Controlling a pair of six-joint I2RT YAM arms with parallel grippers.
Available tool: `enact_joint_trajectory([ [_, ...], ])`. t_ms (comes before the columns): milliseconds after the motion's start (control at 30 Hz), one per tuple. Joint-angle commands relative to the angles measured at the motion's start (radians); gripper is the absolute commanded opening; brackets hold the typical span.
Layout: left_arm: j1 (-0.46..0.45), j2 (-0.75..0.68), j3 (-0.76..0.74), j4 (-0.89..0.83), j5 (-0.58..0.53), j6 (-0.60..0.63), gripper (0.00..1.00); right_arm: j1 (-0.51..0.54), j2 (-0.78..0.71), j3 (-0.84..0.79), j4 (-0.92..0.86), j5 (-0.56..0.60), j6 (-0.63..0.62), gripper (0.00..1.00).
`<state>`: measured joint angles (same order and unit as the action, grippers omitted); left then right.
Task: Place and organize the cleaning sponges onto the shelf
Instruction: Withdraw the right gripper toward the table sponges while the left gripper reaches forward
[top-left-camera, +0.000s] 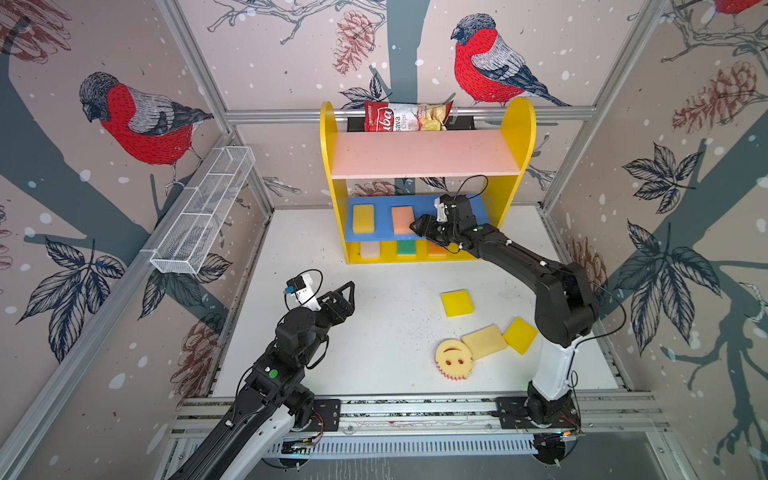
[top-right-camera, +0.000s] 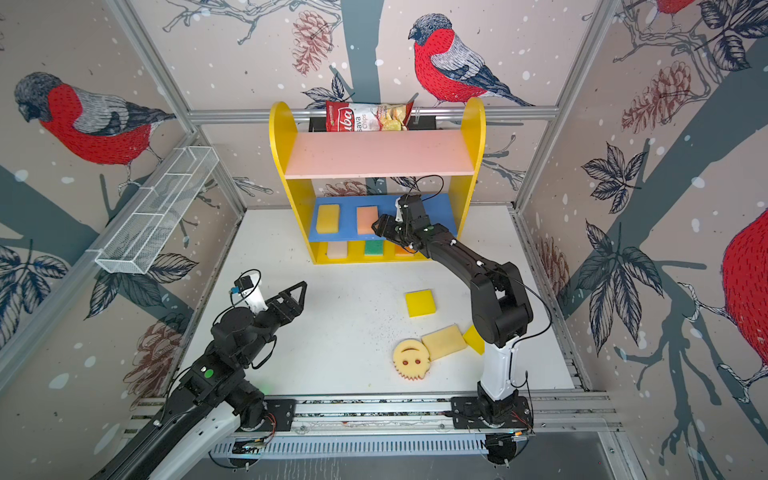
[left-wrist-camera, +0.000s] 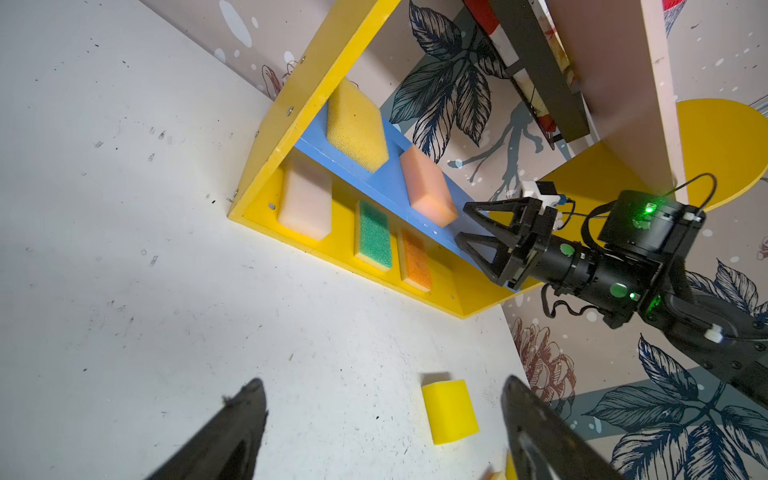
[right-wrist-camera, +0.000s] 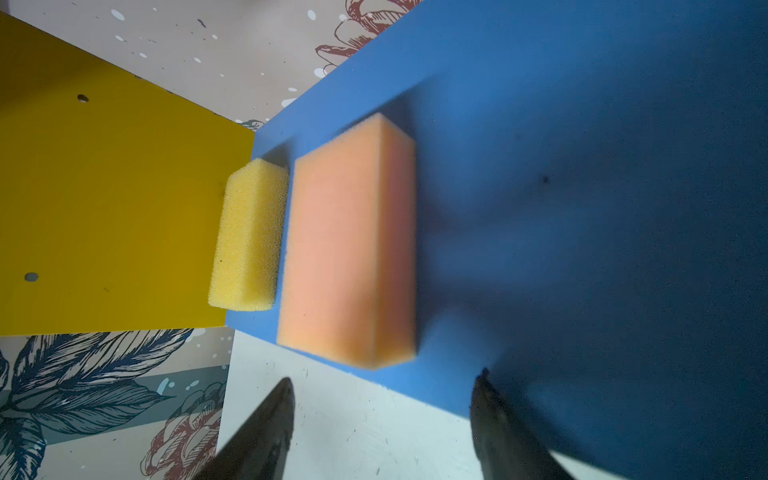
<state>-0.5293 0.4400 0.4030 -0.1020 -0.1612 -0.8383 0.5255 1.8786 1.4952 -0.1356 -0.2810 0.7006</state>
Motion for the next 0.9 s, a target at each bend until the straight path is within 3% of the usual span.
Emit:
enact_joint_trajectory([
  [0,0.001,-0.009,-0.001,-0.003,-0.002,0.002,0.88,0.004,-0.076,-0.061,0.020,0.042,-0.034,0.67],
  [167,0.001,0.033,-0.007,-0.019,0.054,0.019,0.86,0.007,-0.244,-0.231,-0.001,0.110,-0.068,0.69],
  [400,-0.021,0.209,-0.057,0.158,0.311,0.076,0.82,-0.012,-0.521,-0.560,-0.032,0.262,-0.065,0.74],
  [633,-0.293,0.453,0.023,0.243,0.169,0.106,0.82,-0.137,-0.800,-0.877,-0.029,0.274,-0.037,0.80],
  [867,-0.446,0.676,0.060,0.423,0.118,0.051,0.81,-0.238,-0.918,-1.005,-0.034,0.204,-0.089,0.83],
])
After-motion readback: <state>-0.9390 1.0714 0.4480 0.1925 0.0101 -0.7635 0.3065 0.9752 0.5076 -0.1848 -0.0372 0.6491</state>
